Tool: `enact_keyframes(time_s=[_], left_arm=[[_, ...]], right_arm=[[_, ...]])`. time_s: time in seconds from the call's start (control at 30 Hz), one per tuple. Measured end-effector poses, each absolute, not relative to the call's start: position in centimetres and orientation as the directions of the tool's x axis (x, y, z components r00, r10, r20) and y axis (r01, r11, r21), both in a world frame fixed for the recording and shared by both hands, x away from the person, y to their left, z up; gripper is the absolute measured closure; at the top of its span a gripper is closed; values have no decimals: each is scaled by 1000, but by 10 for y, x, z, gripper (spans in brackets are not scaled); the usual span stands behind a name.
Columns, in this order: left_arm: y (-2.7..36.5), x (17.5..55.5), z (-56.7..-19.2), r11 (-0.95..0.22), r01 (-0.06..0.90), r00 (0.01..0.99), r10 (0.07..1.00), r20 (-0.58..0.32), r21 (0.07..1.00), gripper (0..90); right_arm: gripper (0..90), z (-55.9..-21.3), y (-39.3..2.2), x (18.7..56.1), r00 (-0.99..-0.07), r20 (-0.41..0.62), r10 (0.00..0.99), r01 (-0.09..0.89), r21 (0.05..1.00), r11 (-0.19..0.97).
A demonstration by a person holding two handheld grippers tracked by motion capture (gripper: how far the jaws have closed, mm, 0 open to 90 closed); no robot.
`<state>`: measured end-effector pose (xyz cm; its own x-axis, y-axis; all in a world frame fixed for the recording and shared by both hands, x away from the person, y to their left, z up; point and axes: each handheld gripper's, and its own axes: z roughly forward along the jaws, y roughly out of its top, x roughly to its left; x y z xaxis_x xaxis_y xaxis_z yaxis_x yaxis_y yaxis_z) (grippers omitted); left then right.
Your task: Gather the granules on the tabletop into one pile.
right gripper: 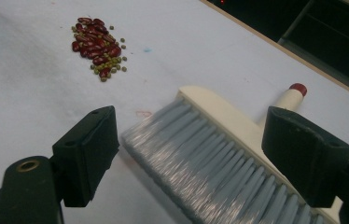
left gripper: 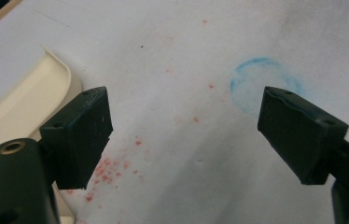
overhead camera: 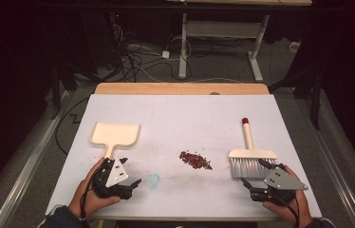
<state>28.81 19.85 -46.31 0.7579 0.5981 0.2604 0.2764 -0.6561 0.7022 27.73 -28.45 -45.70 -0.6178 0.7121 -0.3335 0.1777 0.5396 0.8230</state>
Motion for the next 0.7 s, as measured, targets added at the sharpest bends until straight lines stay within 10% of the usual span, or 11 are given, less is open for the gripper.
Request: enact_keyframes(time_s=[0.7], left_arm=[[198,290,-463,-656,284,754,603,260,699,170]], right_arm=[[195,-455,-284,278,-615,-342,711,166,824,541]])
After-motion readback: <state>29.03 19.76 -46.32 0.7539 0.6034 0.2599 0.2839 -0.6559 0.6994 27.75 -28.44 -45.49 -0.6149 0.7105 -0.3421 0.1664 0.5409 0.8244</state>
